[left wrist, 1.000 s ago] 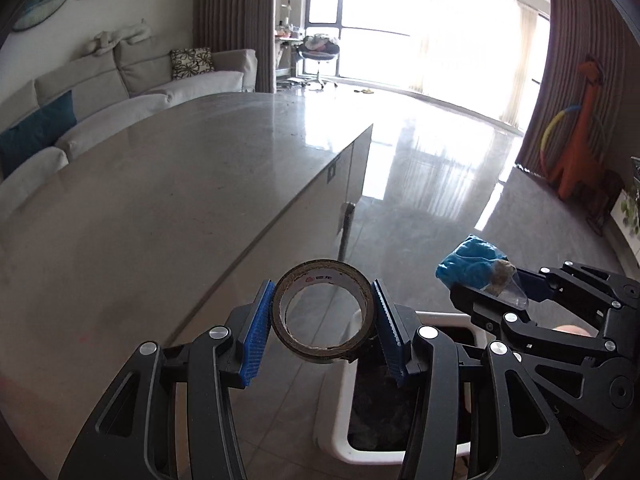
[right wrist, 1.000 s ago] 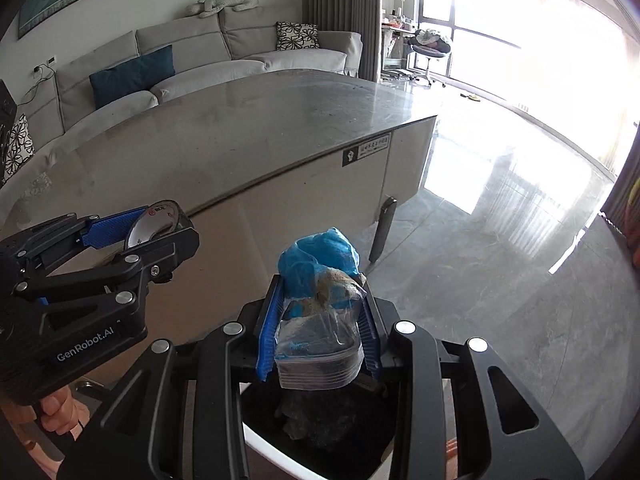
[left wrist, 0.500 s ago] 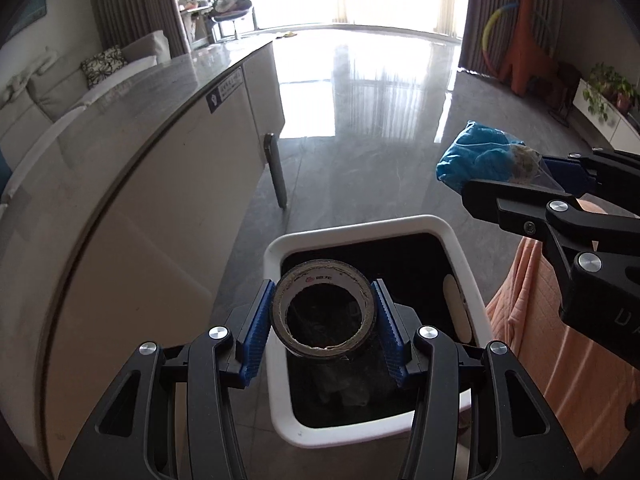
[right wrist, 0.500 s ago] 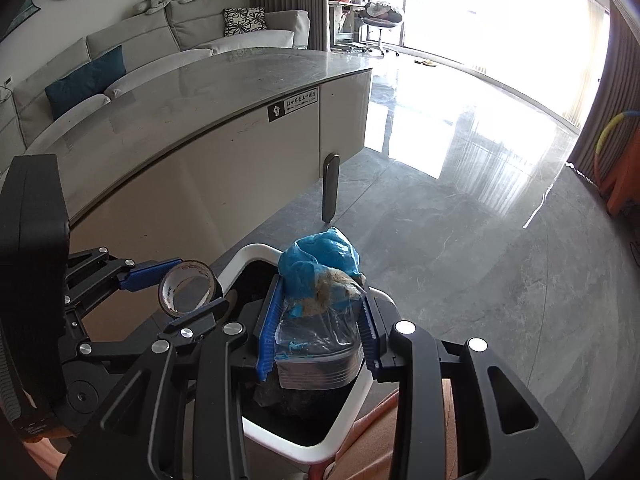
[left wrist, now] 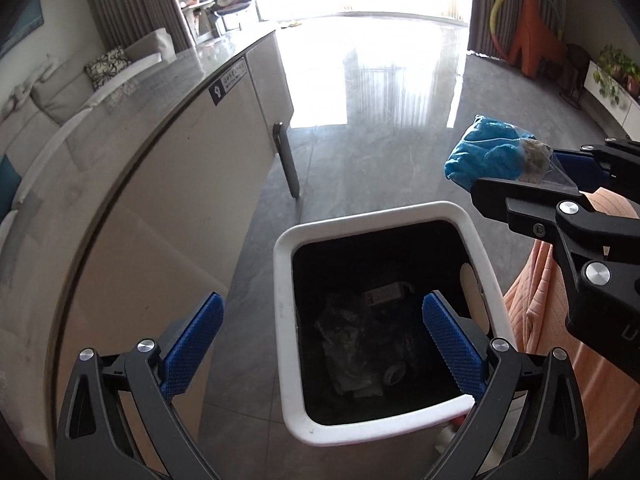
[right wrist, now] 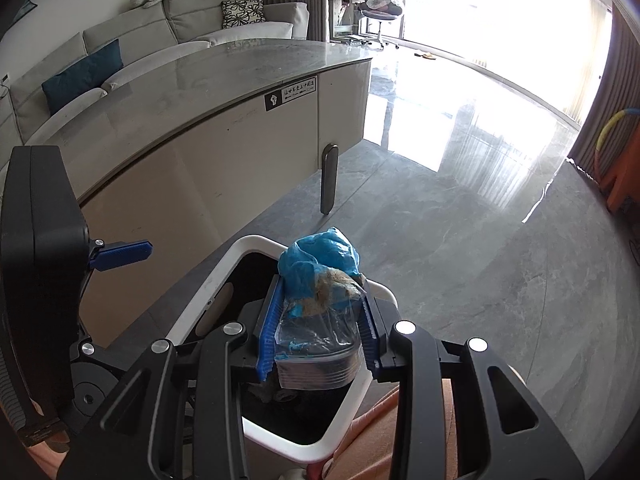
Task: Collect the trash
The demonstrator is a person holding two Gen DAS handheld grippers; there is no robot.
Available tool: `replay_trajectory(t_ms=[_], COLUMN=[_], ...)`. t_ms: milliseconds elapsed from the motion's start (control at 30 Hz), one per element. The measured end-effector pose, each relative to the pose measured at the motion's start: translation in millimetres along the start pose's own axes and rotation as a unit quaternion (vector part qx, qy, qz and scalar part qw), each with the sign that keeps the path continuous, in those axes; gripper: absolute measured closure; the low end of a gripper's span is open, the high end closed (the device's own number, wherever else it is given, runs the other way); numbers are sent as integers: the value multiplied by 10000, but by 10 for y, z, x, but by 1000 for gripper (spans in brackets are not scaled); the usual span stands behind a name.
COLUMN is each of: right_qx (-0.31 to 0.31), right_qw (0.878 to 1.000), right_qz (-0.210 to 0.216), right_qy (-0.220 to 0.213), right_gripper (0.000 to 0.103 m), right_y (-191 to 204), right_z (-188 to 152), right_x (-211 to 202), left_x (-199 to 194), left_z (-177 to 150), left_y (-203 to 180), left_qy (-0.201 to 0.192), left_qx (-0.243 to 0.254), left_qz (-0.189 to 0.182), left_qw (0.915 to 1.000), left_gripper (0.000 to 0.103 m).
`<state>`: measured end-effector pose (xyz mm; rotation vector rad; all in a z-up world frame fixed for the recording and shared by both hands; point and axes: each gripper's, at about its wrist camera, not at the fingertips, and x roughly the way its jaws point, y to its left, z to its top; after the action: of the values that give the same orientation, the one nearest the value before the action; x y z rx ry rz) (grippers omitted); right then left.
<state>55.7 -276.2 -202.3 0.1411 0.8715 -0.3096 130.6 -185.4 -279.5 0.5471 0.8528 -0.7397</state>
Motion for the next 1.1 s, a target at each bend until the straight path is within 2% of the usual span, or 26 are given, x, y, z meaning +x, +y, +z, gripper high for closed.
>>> replay_trajectory(t_ms=[300,567,600,633,667,700,800,967,1100], right_qx=[230,150,145,126,85,21,-222,-205,-123], right_qw=[9992,9975,9973,9970,9969,9977,9979,9974,9982], right_qz=[161,65,27,29,50,-44,-277,-244,-178], right_qy=[293,693,715,767,787,678,544,648,565], right_gripper=[67,65,57,28,14,5,5,5,5], right_y=[31,133,144,152,170,195,263,263,266], right_z=[-66,-172,-176,-179,-175,-170,-149,-156,-135], right_x=[246,497,510,532,543,514,472,494,435], left_x=[-119,-258,-265,-263,-273,-283,-324,-415,-485], left_z=[-34,-69,-70,-77,-85,-88,-88,-83,-64], left_y=[335,614,629,634,637,641,645,651,692], left_qy=[-163,-270,-270,-268,-281,-291,-360,-486,-584], left_qx=[-445,-921,-940,-951,-970,-988,-1018,-1019,-1103], left_qz=[458,387,373,372,382,382,367,360,374], left_qw=[9978,9946,9945,9944,9942,9939,9935,9930,9915], left_gripper=[5,5,5,5,5,5,5,5,5])
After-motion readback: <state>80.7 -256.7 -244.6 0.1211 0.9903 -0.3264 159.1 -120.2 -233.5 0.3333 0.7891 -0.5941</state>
